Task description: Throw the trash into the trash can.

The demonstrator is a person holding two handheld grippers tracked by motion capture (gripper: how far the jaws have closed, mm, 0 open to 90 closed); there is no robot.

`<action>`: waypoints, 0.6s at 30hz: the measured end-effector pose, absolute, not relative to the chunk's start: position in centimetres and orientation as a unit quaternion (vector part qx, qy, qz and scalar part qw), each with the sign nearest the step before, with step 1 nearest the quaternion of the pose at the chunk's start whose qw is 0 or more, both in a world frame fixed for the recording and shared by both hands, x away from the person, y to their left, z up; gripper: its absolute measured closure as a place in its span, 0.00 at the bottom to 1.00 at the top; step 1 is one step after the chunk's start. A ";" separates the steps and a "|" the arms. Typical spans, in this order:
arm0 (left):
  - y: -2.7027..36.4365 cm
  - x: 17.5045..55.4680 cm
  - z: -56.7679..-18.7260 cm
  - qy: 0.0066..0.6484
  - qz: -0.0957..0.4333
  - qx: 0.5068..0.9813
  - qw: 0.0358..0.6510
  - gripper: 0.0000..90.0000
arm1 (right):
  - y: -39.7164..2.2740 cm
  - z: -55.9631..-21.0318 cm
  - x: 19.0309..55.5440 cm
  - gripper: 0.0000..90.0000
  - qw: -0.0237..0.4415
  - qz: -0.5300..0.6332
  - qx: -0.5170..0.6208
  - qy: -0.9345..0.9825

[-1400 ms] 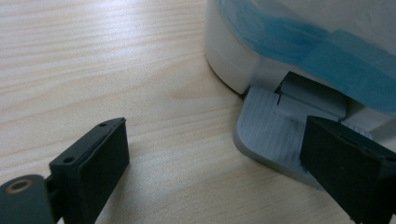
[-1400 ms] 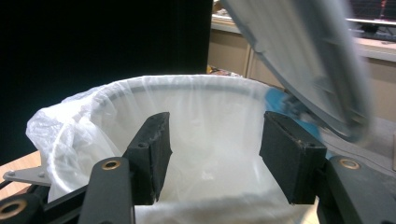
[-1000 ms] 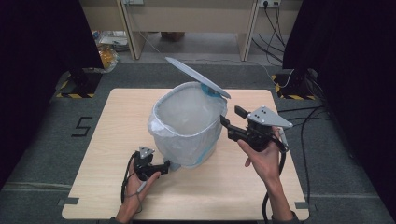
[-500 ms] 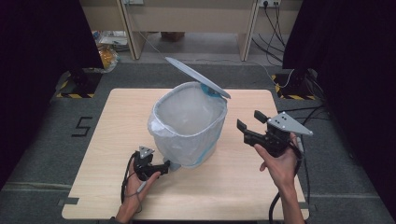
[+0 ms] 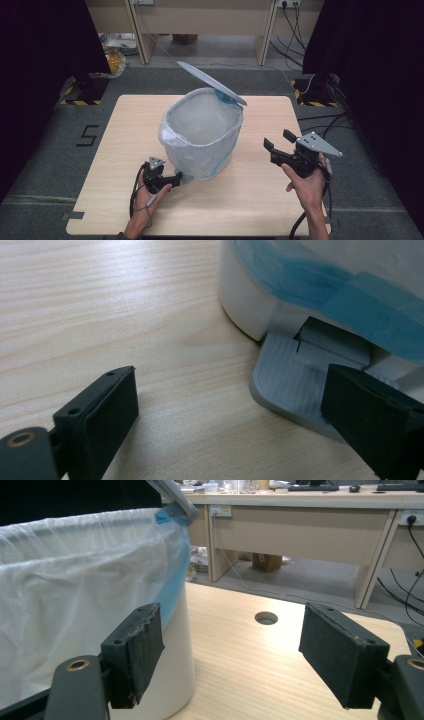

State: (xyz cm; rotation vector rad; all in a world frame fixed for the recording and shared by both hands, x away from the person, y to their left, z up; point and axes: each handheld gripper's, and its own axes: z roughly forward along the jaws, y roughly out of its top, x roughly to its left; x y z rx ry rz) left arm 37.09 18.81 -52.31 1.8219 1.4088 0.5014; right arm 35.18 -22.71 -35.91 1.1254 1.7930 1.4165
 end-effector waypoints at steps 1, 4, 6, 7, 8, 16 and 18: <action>18.8 37.1 -52.3 0.552 0.197 0.714 0.382 0.08 | -22.8 -36.1 35.1 0.27 0.291 0.530 0.424 0.674; 18.9 37.1 -52.3 0.553 0.194 0.714 0.383 0.08 | -23.0 -36.6 35.1 0.27 0.293 0.526 0.424 0.677; 18.8 37.1 -52.3 0.552 0.197 0.715 0.382 0.08 | -23.2 -37.2 35.0 0.26 0.291 0.524 0.429 0.676; 18.8 37.1 -52.3 0.551 0.198 0.715 0.381 0.08 | -23.3 -37.4 35.0 0.26 0.290 0.524 0.431 0.675; 18.8 37.1 -52.3 0.551 0.198 0.715 0.382 0.08 | -23.3 -37.7 35.0 0.26 0.288 0.523 0.433 0.675; 18.9 37.2 -52.3 0.553 0.191 0.715 0.383 0.08 | -23.5 -40.2 35.3 0.25 0.278 0.516 0.446 0.676; 18.9 37.2 -52.3 0.553 0.190 0.716 0.383 0.08 | -23.6 -40.8 35.4 0.25 0.276 0.515 0.451 0.675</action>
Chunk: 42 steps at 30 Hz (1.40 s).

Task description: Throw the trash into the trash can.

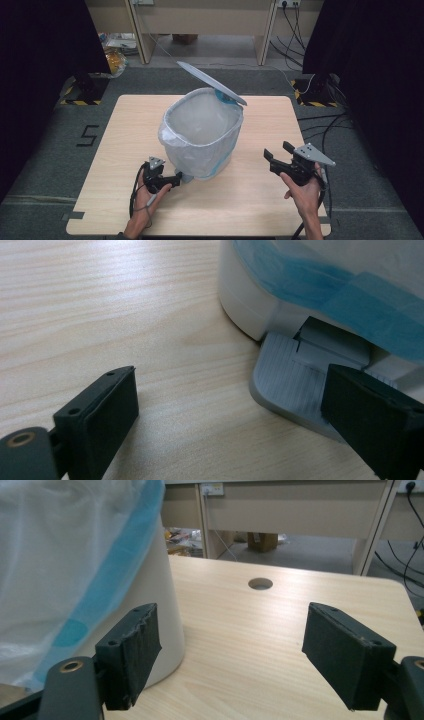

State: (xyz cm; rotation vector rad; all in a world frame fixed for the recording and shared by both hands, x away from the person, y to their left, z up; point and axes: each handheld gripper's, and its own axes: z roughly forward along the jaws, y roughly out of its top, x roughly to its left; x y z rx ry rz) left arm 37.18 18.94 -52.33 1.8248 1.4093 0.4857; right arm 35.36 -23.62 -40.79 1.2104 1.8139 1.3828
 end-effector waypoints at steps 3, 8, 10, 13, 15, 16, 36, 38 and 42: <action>19.0 37.2 -52.3 0.553 0.190 0.715 0.383 0.08 | -23.8 -41.5 35.4 0.25 0.274 0.512 0.454 0.676; 19.0 37.2 -52.3 0.553 0.189 0.715 0.383 0.08 | -24.1 -42.7 35.7 0.24 0.273 0.495 0.463 0.683; 19.0 37.2 -52.3 0.553 0.189 0.715 0.383 0.08 | -24.3 -43.2 35.9 0.24 0.269 0.489 0.467 0.686; 19.0 37.2 -52.3 0.553 0.189 0.715 0.383 0.08 | -24.5 -43.8 36.0 0.24 0.264 0.482 0.473 0.689; 19.0 37.2 -52.3 0.553 0.189 0.715 0.383 0.08 | -24.6 -44.2 36.1 0.24 0.264 0.478 0.475 0.690; 19.0 37.2 -52.3 0.553 0.189 0.715 0.383 0.08 | -24.6 -44.3 36.1 0.24 0.264 0.479 0.475 0.689; 19.0 37.2 -52.3 0.553 0.189 0.715 0.383 0.08 | -24.1 -47.7 36.2 0.22 0.249 0.440 0.479 0.718; 19.0 37.2 -52.3 0.553 0.189 0.715 0.383 0.08 | -24.0 -48.1 36.3 0.22 0.245 0.438 0.482 0.719; 19.0 37.2 -52.3 0.553 0.189 0.716 0.383 0.08 | -23.9 -48.8 36.4 0.22 0.238 0.428 0.489 0.722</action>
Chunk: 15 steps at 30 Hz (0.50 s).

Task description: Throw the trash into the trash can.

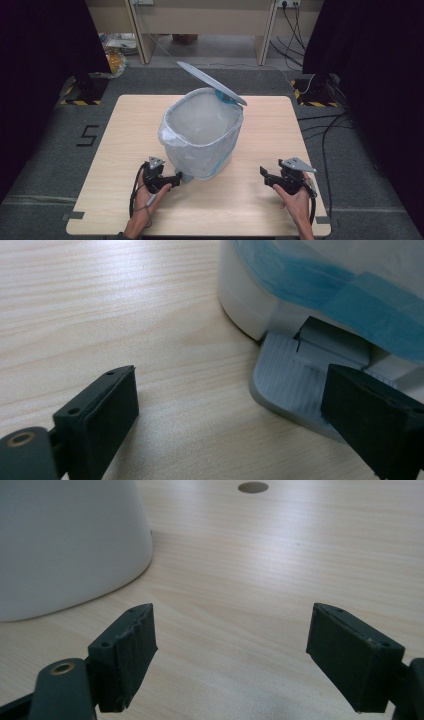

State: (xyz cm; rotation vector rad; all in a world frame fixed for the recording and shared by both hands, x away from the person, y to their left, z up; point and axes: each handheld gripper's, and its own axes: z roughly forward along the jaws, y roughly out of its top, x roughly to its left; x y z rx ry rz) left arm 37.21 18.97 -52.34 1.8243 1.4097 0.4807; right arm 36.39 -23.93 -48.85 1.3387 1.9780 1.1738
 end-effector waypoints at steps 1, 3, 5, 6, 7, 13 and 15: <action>19.0 37.2 -52.3 0.553 0.188 0.715 0.383 0.08 | -23.9 -49.0 36.4 0.22 0.236 0.427 0.489 0.723; 19.0 37.2 -52.3 0.553 0.189 0.715 0.383 0.08 | -23.7 -49.2 36.5 0.22 0.234 0.418 0.489 0.729; 19.0 37.2 -52.3 0.553 0.189 0.715 0.383 0.08 | -23.5 -49.4 36.5 0.22 0.233 0.413 0.487 0.733; 19.0 37.2 -52.3 0.553 0.189 0.715 0.383 0.08 | -23.5 -49.4 36.5 0.22 0.231 0.410 0.487 0.736; 19.0 37.2 -52.3 0.553 0.189 0.715 0.383 0.08 | -23.4 -49.5 36.5 0.22 0.231 0.407 0.486 0.738; 19.0 37.2 -52.3 0.553 0.189 0.716 0.383 0.08 | -23.1 -50.3 36.5 0.22 0.220 0.393 0.489 0.747; 19.0 37.2 -52.3 0.553 0.189 0.716 0.383 0.08 | -23.1 -50.6 36.5 0.22 0.217 0.385 0.489 0.752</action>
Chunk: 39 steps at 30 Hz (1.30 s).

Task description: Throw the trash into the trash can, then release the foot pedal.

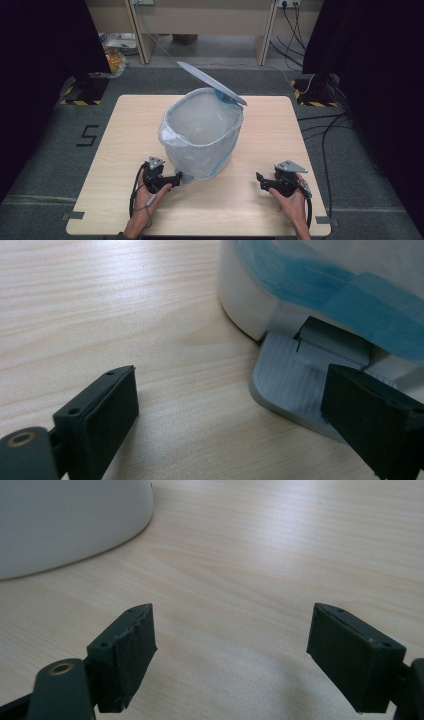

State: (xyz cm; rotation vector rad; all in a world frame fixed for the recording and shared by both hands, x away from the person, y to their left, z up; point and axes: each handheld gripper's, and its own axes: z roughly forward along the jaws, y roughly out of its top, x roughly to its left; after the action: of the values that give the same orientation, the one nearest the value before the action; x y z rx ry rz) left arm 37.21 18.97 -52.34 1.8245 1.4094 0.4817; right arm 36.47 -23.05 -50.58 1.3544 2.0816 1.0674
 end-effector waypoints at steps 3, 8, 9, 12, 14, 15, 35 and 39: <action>19.0 37.2 -52.3 0.553 0.189 0.716 0.383 0.08 | -23.0 -50.9 36.5 0.22 0.214 0.377 0.490 0.756; 19.0 37.2 -52.3 0.553 0.189 0.716 0.383 0.08 | -22.7 -51.4 36.5 0.21 0.211 0.355 0.491 0.767; 19.0 37.2 -52.3 0.553 0.189 0.715 0.383 0.08 | -22.6 -51.5 36.5 0.21 0.211 0.348 0.488 0.772; 19.0 37.2 -52.3 0.553 0.188 0.716 0.383 0.08 | -22.4 -51.6 36.5 0.19 0.211 0.335 0.485 0.779; 19.0 37.2 -52.3 0.552 0.188 0.716 0.383 0.08 | -22.5 -51.6 36.5 0.19 0.211 0.335 0.485 0.779; 19.0 37.2 -52.3 0.552 0.188 0.716 0.383 0.08 | -22.4 -51.6 36.5 0.19 0.211 0.334 0.485 0.780; 19.1 37.3 -52.3 0.551 0.186 0.716 0.385 0.08 | -22.3 -51.7 36.5 0.17 0.212 0.333 0.487 0.779; 19.1 37.3 -52.3 0.551 0.185 0.717 0.385 0.08 | -22.3 -51.7 36.5 0.17 0.212 0.333 0.487 0.779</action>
State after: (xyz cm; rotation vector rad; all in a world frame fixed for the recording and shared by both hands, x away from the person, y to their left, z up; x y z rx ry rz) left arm 37.26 19.07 -52.32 1.8249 1.4035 0.4723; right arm 36.47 -22.34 -51.67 1.3535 2.1651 0.9240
